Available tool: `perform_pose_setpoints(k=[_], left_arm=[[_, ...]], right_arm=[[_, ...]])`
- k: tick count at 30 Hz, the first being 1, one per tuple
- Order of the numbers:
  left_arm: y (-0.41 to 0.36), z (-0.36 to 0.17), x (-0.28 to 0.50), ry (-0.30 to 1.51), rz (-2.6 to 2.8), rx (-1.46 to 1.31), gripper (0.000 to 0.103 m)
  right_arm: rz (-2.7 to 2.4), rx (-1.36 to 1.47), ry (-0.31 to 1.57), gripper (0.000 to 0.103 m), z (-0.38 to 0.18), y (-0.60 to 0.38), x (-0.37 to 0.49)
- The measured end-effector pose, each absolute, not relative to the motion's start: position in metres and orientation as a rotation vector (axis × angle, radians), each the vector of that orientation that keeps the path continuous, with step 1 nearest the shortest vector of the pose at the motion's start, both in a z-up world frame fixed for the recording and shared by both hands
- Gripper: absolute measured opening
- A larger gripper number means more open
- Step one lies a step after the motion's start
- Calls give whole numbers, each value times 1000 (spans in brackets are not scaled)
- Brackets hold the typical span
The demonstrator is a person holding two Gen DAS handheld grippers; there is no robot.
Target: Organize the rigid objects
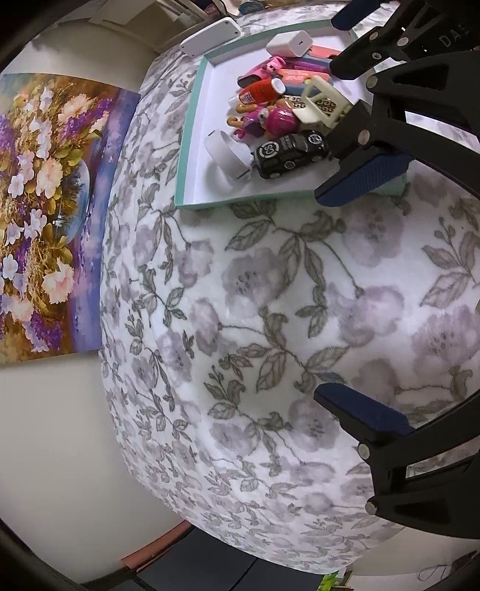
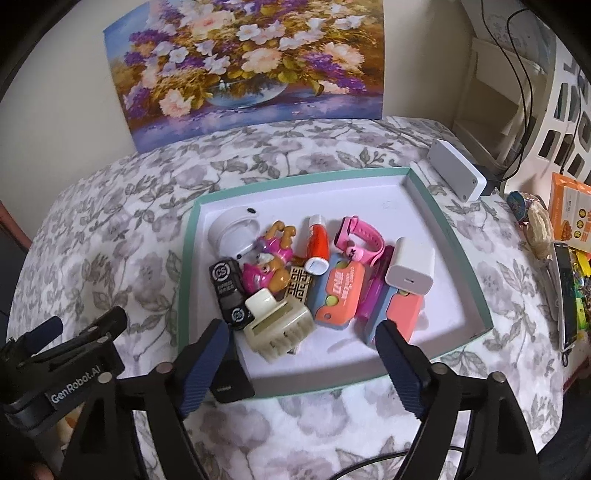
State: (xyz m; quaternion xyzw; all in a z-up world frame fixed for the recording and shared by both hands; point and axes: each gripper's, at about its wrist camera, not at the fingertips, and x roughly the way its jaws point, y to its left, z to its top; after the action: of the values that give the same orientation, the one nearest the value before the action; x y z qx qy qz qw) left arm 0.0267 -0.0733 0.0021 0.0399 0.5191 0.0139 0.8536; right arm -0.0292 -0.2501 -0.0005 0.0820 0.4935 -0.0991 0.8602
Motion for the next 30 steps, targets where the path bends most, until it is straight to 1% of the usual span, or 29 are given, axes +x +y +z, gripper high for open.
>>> perform_pose_setpoints(k=[4, 6, 7, 10, 17, 30], left_arm=[[-68, 3, 21, 1086, 35, 76, 97], [-65, 3, 18, 1081, 40, 77, 97], [-64, 3, 17, 1081, 40, 75, 97], [-60, 3, 14, 1080, 43, 68, 102], [-55, 4, 8, 1081, 24, 38, 103], [-61, 4, 5, 1109, 27, 96, 103]], right_arm=[[-204, 160, 1035, 91, -1, -246, -35], [-201, 162, 1040, 100, -3, -245, -38], [-202, 162, 1042, 103, -3, -245, -40], [-206, 153, 1043, 103, -4, -244, -43], [-212, 149, 1044, 103, -3, -243, -50], [-211, 161, 1039, 103, -2, -245, -51]])
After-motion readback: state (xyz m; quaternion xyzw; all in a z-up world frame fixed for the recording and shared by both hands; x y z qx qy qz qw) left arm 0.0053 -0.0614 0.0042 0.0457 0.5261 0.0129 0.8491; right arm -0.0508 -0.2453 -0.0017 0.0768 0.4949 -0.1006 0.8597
